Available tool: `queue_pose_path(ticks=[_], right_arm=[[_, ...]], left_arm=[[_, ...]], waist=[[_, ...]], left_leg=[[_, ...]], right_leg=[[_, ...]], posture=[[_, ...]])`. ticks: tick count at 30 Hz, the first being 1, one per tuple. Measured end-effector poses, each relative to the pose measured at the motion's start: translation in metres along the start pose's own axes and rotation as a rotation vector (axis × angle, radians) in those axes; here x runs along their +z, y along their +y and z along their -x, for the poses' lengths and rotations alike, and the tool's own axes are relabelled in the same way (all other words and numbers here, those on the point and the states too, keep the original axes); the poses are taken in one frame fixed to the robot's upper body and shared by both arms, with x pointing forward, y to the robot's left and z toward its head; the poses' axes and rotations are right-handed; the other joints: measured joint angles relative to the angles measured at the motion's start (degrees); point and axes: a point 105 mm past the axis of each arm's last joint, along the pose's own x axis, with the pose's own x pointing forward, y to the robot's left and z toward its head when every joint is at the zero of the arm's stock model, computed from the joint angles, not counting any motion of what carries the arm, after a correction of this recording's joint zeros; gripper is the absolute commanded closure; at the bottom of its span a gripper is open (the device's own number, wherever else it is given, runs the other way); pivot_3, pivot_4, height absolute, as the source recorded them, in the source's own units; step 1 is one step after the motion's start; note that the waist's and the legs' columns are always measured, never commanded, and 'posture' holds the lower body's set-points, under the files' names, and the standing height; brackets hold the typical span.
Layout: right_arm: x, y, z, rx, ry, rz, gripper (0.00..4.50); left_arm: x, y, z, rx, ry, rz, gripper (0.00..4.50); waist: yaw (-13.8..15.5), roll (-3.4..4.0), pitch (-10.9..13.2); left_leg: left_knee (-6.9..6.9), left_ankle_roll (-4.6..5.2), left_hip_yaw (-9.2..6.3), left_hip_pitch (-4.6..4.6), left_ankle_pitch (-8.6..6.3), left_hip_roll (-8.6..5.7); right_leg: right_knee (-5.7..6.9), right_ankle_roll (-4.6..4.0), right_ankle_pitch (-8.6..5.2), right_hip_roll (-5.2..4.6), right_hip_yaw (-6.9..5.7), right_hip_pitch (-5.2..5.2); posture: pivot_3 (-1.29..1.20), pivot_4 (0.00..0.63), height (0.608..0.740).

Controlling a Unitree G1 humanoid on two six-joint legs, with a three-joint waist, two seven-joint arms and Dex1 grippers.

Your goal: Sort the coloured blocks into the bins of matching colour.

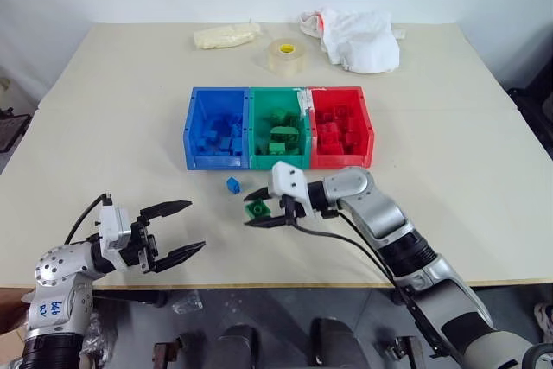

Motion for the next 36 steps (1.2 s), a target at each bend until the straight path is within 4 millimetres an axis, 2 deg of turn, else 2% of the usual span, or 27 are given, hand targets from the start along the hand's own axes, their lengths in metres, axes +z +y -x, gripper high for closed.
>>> queue_pose_path(ticks=[2, 4, 6, 7, 8, 11, 17, 21, 24, 26, 29, 33, 36], right_arm=[[0.023, -0.032, 0.011, -0.107, -0.032, 0.057, 2.44], [0.033, -0.056, 0.018, -0.186, -0.035, 0.089, 2.44], [0.029, -0.075, 0.022, -0.254, 0.0, 0.095, 1.7], [0.023, -0.082, 0.024, -0.279, 0.025, 0.09, 1.49], [0.018, -0.087, 0.026, -0.297, 0.044, 0.084, 1.04], [0.009, -0.094, 0.028, -0.316, 0.065, 0.079, 0.12], [0.009, -0.096, 0.032, -0.306, 0.062, 0.107, 0.05], [0.007, -0.084, 0.049, -0.24, 0.049, 0.1, 0.05], [-0.01, -0.053, 0.069, -0.111, 0.055, 0.046, 0.05], [-0.025, -0.035, 0.088, -0.062, 0.099, 0.021, 0.05], [-0.048, -0.012, 0.128, -0.032, 0.183, -0.042, 0.05], [-0.055, 0.005, 0.161, -0.028, 0.206, -0.115, 0.05], [-0.063, 0.014, 0.184, -0.051, 0.239, -0.166, 0.05]], left_arm=[[0.0, 0.0, 0.0, 0.0, -0.002, 0.0, 0.0], [0.0, 0.001, -0.001, 0.001, -0.004, 0.001, 0.0], [0.0, 0.001, -0.001, 0.0, -0.006, 0.001, 0.0], [0.0, 0.001, -0.002, -0.001, -0.008, 0.0, 0.0], [0.0, 0.002, -0.003, -0.002, -0.009, 0.0, 0.0], [0.0, 0.002, -0.003, -0.001, -0.013, 0.004, 0.0], [-0.001, 0.002, -0.003, 0.0, -0.013, 0.007, 0.0], [-0.002, 0.002, -0.003, 0.002, -0.013, 0.008, 0.0], [-0.004, 0.002, -0.002, 0.01, -0.009, 0.015, 0.0], [-0.005, 0.003, -0.001, 0.027, -0.009, 0.016, 0.0], [-0.01, 0.0, 0.008, 0.086, 0.011, 0.033, 0.0], [-0.011, -0.004, 0.017, 0.16, 0.031, 0.03, 0.0], [-0.009, -0.005, 0.037, 0.28, 0.066, 0.011, 0.0]], waist=[[-0.1, 0.0, 0.0], [-0.2, 0.0, 0.0], [-0.3, 0.0, 0.0], [-0.3, 0.0, 0.0], [-0.4, 0.0, 0.0], [-0.9, 0.0, 0.0], [-1.7, 0.0, 0.0], [-1.4, 0.0, 0.0], [-0.8, 0.0, 0.0], [-0.2, 0.0, 0.0], [0.3, 0.0, 0.0], [0.2, -0.01, 0.0], [0.1, -0.01, 0.0]], left_leg=[[-0.02, 0.0, 0.0, 0.01, 0.0, 0.0], [-0.07, 0.0, -0.02, 0.02, 0.0, -0.01], [-0.08, 0.0, -0.02, 0.02, 0.0, -0.03], [-0.09, 0.0, -0.02, 0.01, 0.0, -0.04], [-0.09, 0.0, -0.03, 0.01, 0.0, -0.04], [-0.14, 0.0, -0.02, 0.01, 0.0, -0.03], [-0.19, 0.0, -0.02, 0.01, 0.0, 0.01], [-0.17, 0.0, -0.06, 0.01, 0.0, 0.0], [-0.07, 0.02, -0.14, -0.04, -0.01, -0.06], [-0.04, 0.02, -0.08, -0.04, -0.01, -0.07], [-0.04, 0.03, -0.02, -0.04, -0.01, -0.05], [-0.04, 0.02, 0.17, -0.01, -0.02, 0.12], [-0.08, -0.03, 0.27, 0.01, -0.05, 0.2]], right_leg=[[0.0, 0.0, 0.0, 0.0, 0.0, 0.0], [0.0, 0.0, 0.0, 0.0, -0.02, 0.0], [0.0, 0.0, 0.0, -0.01, -0.02, 0.01], [-0.01, 0.0, 0.0, -0.02, -0.02, 0.0], [0.0, 0.0, 0.0, -0.02, -0.02, 0.0], [0.0, 0.0, 0.0, -0.02, -0.03, -0.02], [0.01, 0.0, 0.0, -0.01, -0.07, -0.04], [-0.01, 0.0, 0.0, -0.02, -0.07, -0.01], [-0.04, 0.0, 0.0, -0.06, -0.09, 0.06], [-0.06, 0.0, 0.0, -0.07, -0.05, 0.06], [-0.09, 0.0, 0.0, -0.06, -0.01, 0.06], [-0.21, 0.0, 0.0, -0.02, 0.03, 0.07], [-0.32, 0.0, 0.0, 0.01, 0.07, 0.07]], posture=[[0.0, 0.15, 0.74], [0.0, 0.15, 0.74], [0.0, 0.15, 0.74], [0.0, 0.15, 0.74], [0.0, 0.15, 0.74], [0.0, 0.15, 0.74], [0.0, 0.15, 0.74], [0.0, 0.15, 0.74], [0.0, 0.15, 0.74], [0.0, 0.15, 0.74], [0.0, 0.15, 0.74], [0.0, 0.15, 0.74], [0.0, 0.15, 0.74]])
